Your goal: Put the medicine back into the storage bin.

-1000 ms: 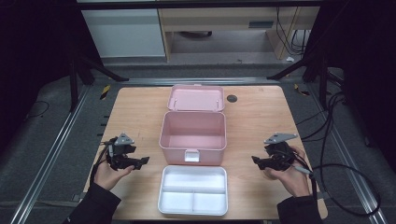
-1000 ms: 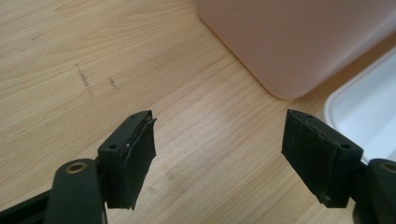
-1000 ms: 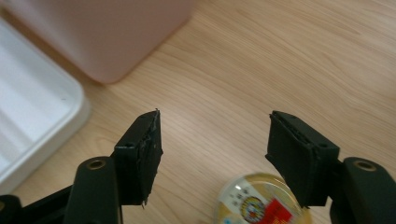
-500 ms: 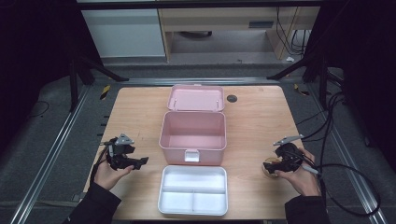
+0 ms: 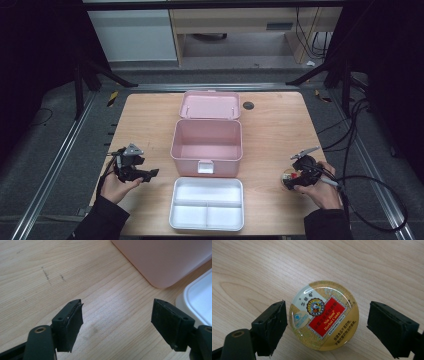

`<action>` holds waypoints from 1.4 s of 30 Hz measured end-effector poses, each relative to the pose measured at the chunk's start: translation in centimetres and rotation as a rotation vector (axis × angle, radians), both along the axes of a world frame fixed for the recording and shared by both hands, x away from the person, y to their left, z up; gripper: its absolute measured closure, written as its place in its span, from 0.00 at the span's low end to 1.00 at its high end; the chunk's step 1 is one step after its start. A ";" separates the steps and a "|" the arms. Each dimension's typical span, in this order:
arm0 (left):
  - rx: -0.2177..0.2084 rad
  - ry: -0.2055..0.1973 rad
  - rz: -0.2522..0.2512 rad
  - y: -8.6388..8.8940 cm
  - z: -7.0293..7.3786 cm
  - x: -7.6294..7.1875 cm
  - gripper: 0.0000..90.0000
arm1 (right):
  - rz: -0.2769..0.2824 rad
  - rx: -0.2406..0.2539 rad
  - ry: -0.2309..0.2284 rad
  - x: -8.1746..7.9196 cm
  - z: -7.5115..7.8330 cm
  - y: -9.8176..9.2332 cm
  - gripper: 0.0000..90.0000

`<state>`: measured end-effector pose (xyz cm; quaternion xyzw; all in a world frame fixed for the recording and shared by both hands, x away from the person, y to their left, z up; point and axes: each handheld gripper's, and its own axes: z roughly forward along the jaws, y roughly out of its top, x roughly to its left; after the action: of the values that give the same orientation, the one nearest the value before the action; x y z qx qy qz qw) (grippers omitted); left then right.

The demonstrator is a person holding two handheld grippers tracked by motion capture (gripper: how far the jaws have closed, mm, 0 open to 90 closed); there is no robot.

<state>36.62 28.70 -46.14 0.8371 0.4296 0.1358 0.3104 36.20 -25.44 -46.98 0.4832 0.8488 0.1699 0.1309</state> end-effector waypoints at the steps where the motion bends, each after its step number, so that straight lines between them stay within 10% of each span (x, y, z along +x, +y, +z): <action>1: -0.001 -0.002 0.000 0.0 0.0 0.0 0.27 | 0.001 0.000 0.005 0.0 -0.1 0.0 0.18; 42: 0.020 0.003 -0.005 -0.1 -0.2 0.1 0.27 | 0.021 -0.045 0.111 1.0 -1.9 0.6 0.23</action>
<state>36.69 28.57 -46.36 0.8415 0.4266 0.1378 0.3017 37.24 -24.81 -48.90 0.4800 0.8633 0.1251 0.0929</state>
